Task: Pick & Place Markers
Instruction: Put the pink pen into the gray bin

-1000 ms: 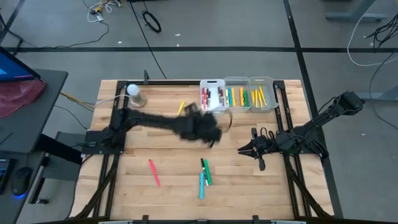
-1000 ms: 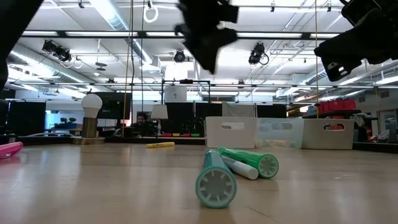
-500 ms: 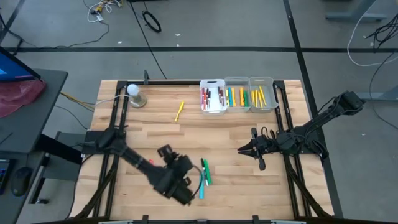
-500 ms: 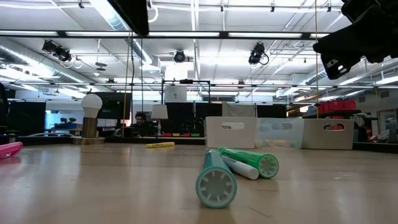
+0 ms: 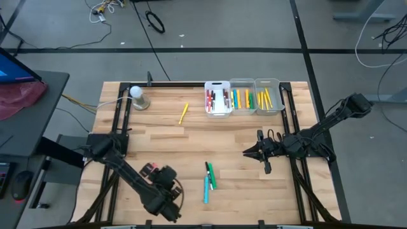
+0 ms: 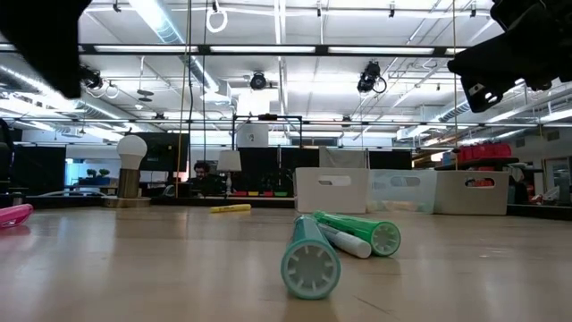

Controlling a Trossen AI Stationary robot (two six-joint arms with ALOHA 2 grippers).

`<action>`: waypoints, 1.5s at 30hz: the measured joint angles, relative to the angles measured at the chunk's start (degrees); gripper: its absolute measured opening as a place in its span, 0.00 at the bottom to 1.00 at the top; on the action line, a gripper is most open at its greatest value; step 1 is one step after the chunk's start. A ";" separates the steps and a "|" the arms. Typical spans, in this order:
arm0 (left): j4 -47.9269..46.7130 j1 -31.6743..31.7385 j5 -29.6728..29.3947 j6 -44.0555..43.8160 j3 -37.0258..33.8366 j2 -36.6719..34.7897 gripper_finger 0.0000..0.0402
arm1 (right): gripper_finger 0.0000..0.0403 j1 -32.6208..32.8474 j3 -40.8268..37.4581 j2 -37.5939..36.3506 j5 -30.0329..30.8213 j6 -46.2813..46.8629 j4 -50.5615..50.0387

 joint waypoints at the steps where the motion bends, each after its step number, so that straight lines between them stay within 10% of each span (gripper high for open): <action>1: 0.12 -0.49 0.42 -2.81 -1.64 -0.39 0.41 | 0.12 0.02 0.00 0.00 0.00 -0.34 0.01; 16: 1.75 -6.39 12.73 -42.00 -20.64 -6.77 0.60 | 0.12 0.02 0.00 0.00 -0.01 -0.95 0.09; 26: 16.32 -1.84 12.69 -42.91 -27.59 -6.72 0.67 | 0.12 0.00 0.00 0.00 -0.01 -0.95 0.17; 45: 28.20 2.70 9.73 -40.13 -35.23 -6.91 0.39 | 0.12 0.02 0.00 0.00 1.50 -0.97 0.17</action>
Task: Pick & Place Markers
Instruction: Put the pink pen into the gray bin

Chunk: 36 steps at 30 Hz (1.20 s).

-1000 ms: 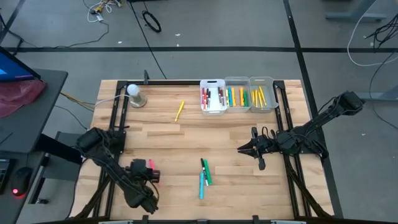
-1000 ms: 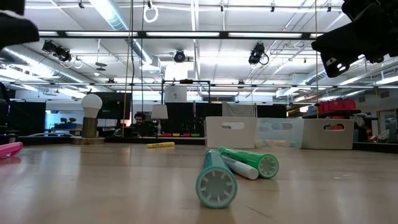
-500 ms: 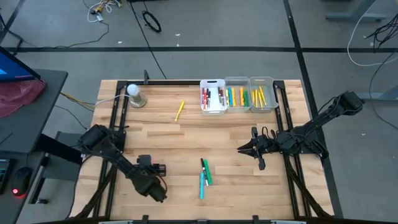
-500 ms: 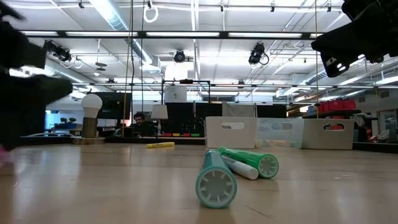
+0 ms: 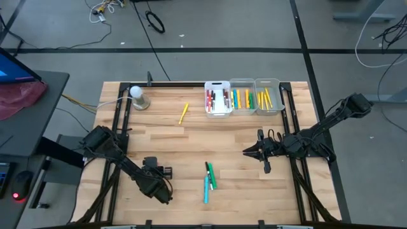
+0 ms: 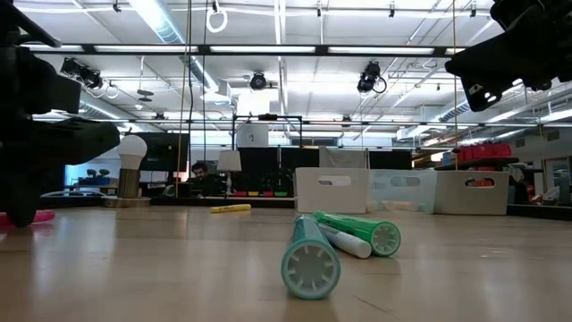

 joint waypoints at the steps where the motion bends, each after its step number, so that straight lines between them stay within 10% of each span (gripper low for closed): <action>1: 0.23 0.00 -0.53 0.26 -0.02 0.02 0.36 | 0.12 0.00 0.00 0.00 0.00 0.00 0.01; 9: 2.26 0.58 -4.44 6.11 -0.08 0.09 0.12 | 0.12 0.00 0.00 0.00 0.12 -0.49 -0.02; 16: 6.16 4.64 -18.81 14.00 2.69 0.48 0.12 | 0.12 -0.01 -0.02 0.01 0.52 -2.27 -0.23; 23: 30.59 15.08 -30.70 47.25 6.06 0.46 0.12 | 0.12 -0.02 -0.02 0.07 1.03 -1.25 -1.28; 30: 80.76 24.72 -19.90 100.63 6.99 0.39 0.12 | 0.16 0.00 -0.02 2.81 1.03 3.05 -1.40; 36: 112.24 27.99 -3.05 123.11 7.04 0.30 0.11 | 0.33 0.00 -0.04 9.13 2.55 4.96 7.77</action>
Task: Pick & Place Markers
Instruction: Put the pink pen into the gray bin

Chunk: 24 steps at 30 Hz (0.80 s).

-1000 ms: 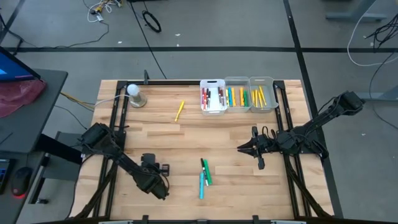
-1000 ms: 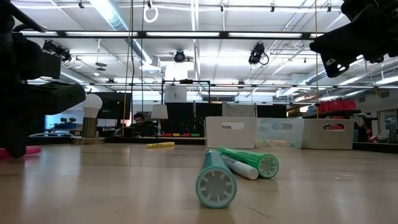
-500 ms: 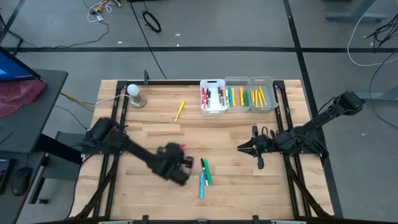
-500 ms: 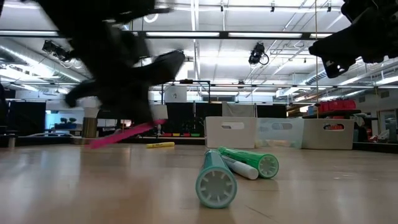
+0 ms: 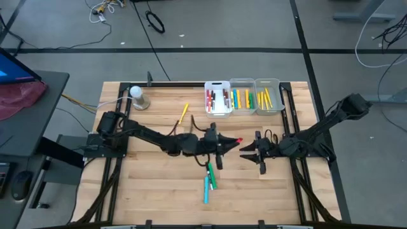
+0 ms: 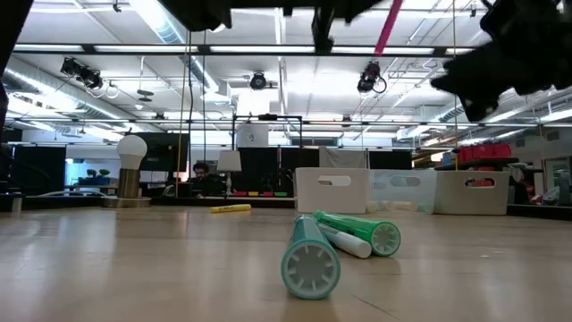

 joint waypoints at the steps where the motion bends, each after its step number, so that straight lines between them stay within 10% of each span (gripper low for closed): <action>1: 2.93 0.22 1.56 1.14 0.00 -0.02 0.11 | 0.36 0.00 0.00 1.38 0.51 -1.33 3.81; 12: 9.82 -0.38 2.61 4.69 0.00 -0.06 0.11 | 0.48 -3.22 6.31 15.58 1.68 -20.01 32.36; 24: 9.76 -0.91 1.89 5.97 0.00 -0.06 0.13 | 0.18 -2.98 12.13 18.47 2.00 -24.95 32.51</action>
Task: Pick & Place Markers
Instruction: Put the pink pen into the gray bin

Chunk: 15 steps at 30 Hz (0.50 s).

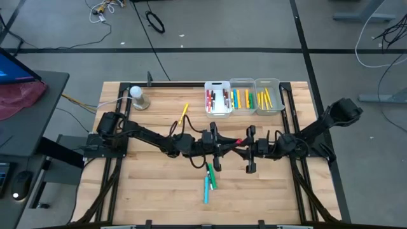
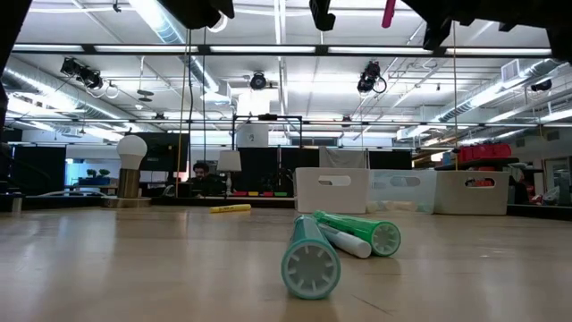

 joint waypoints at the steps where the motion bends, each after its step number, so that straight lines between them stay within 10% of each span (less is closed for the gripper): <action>1: 0.00 0.02 0.12 -0.02 0.00 0.00 0.13 | 0.14 0.45 0.00 0.00 0.99 -0.14 -0.04; 8: -1.98 0.09 -1.34 1.86 0.00 0.02 0.22 | 0.07 6.74 0.07 -2.49 16.35 -2.55 -5.15; 15: -8.94 0.07 -9.96 4.86 0.00 0.00 0.48 | 0.05 12.03 0.07 -18.71 33.19 10.03 -30.88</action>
